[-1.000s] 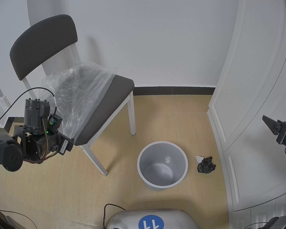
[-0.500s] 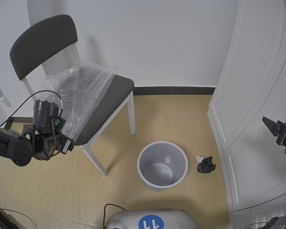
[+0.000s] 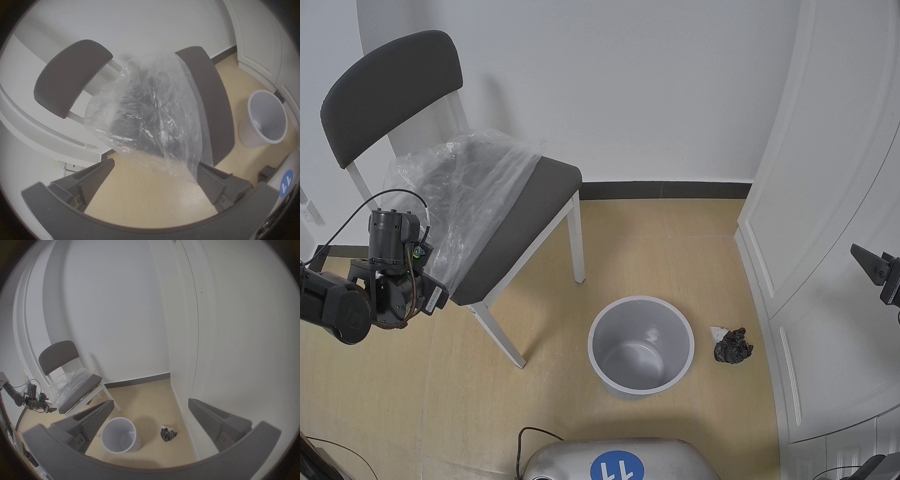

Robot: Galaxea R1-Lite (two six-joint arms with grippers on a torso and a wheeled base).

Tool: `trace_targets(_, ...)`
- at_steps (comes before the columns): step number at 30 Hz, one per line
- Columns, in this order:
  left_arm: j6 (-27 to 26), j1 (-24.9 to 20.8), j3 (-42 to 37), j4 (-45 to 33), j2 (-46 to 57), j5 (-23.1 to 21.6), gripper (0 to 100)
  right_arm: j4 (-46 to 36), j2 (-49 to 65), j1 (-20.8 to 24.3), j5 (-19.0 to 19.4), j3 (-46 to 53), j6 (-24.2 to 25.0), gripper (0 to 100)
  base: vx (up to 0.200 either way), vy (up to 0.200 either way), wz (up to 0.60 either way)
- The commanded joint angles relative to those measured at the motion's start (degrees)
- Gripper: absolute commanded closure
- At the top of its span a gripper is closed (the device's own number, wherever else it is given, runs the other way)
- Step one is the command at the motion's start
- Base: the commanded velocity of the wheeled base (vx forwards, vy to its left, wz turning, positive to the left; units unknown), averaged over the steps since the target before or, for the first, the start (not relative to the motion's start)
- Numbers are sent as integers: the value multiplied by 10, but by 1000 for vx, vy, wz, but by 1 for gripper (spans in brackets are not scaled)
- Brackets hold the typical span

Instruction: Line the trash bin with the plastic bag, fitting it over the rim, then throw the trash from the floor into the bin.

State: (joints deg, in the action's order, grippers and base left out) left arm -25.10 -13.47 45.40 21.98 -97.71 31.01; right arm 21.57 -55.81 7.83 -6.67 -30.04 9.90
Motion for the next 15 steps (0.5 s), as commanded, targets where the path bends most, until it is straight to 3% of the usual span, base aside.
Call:
trace_targets(1,-15,13,-6,34,-21,15,0,1,3,0,0,-1,0,0,0,0,0)
trace_targets(15,-28,13,-22,68,-35,16,0,1,4,0,0,-1,-1,0,0,0,0)
